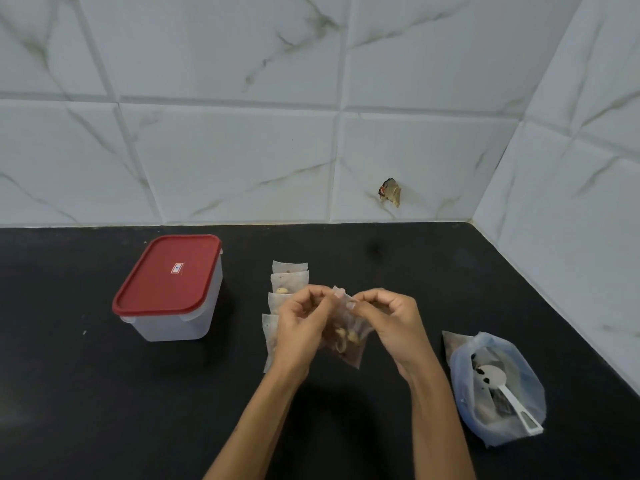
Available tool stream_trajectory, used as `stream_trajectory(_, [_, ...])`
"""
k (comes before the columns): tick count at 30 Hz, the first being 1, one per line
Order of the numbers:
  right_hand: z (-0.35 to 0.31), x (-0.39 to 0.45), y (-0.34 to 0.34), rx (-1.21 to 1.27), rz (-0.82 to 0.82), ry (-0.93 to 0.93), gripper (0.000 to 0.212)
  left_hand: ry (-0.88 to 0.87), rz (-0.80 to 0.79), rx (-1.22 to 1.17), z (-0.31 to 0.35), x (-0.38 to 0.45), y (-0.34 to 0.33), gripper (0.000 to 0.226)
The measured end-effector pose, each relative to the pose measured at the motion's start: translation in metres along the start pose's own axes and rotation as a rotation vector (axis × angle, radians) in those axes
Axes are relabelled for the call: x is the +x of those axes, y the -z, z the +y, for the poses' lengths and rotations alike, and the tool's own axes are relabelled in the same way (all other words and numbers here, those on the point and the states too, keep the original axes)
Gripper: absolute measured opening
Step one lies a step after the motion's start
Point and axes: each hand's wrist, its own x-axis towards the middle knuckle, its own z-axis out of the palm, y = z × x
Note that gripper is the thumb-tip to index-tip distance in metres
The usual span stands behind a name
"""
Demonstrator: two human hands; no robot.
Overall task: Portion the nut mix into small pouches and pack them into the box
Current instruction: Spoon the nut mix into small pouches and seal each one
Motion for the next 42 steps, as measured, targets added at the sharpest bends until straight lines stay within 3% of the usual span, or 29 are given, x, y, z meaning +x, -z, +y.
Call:
stream_trajectory(1, [0.001,0.000,0.001,0.003,0.001,-0.003,0.006,-0.006,-0.024,0.004,0.000,0.000,0.001,0.005])
stream_trajectory(6, [0.002,0.000,0.001,0.028,-0.022,-0.013,0.005,0.054,-0.125,-0.054,-0.004,0.005,0.009,0.018])
stream_trajectory(10, [0.005,0.003,-0.002,0.004,-0.040,-0.033,0.015,0.062,-0.058,-0.070,-0.008,0.007,0.012,0.004])
stream_trajectory(16, [0.010,0.007,-0.002,-0.030,0.026,-0.072,0.015,0.077,-0.041,-0.065,-0.010,0.009,0.015,0.007])
stream_trajectory(22, [0.014,0.010,-0.012,-0.064,0.111,-0.141,0.026,0.198,-0.001,-0.055,-0.016,0.009,0.030,0.013])
stream_trajectory(30, [0.038,0.016,-0.030,0.096,-0.107,-0.393,0.010,0.413,0.023,-0.079,-0.025,0.001,0.068,0.023])
stream_trajectory(37, [0.055,0.017,-0.063,-0.015,-0.158,-0.448,0.015,0.448,0.151,0.124,-0.046,-0.003,0.098,0.021])
stream_trajectory(42, [0.062,0.019,-0.077,-0.177,-0.019,-0.408,0.011,0.410,0.196,0.291,-0.055,-0.002,0.108,0.019])
